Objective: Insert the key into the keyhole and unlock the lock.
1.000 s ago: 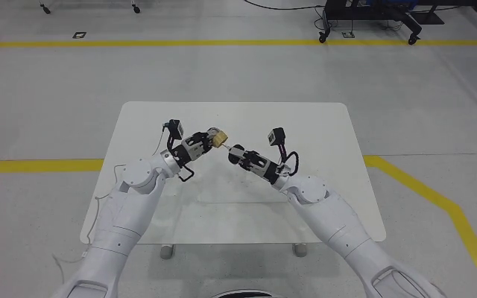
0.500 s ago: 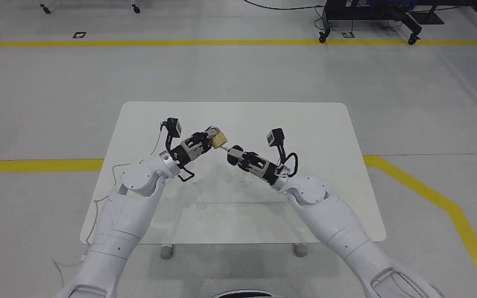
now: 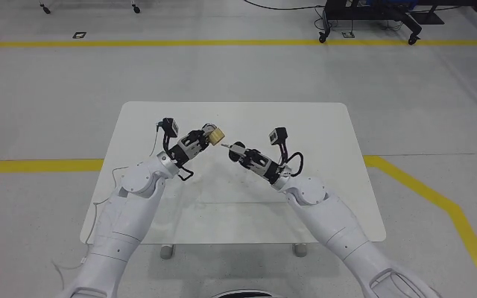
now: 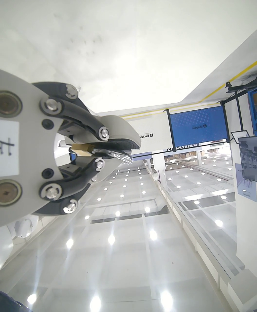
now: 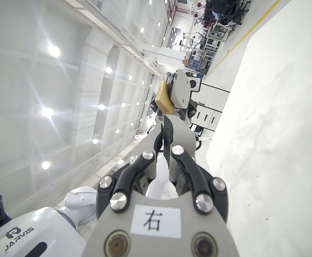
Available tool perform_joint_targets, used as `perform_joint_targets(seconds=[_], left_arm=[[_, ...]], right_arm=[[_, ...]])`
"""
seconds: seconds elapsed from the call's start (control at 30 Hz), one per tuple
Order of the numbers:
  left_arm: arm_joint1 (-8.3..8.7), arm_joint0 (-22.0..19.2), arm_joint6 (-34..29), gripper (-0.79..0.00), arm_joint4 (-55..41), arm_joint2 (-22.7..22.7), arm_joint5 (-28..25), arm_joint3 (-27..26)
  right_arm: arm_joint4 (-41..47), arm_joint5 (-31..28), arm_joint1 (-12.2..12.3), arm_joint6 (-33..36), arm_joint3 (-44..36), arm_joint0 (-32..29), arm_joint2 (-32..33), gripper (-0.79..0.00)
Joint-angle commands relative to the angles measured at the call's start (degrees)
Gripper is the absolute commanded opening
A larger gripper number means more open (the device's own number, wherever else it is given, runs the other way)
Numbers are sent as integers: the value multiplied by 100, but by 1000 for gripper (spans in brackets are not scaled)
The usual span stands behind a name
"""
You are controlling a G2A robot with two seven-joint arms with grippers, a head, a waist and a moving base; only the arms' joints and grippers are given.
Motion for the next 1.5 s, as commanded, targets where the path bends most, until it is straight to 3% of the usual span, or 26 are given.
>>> perform_joint_targets(seconds=[0.0, 1.47], left_arm=[[-2, 1, 12, -785, 19, 8, -8, -3], [-16, -73, -83, -785, -47, -18, -66, 96]], right_arm=[[36, -35, -14, 16, 19, 9, -13, -785], [249, -168, -294, -200, 459, 233, -33, -785]])
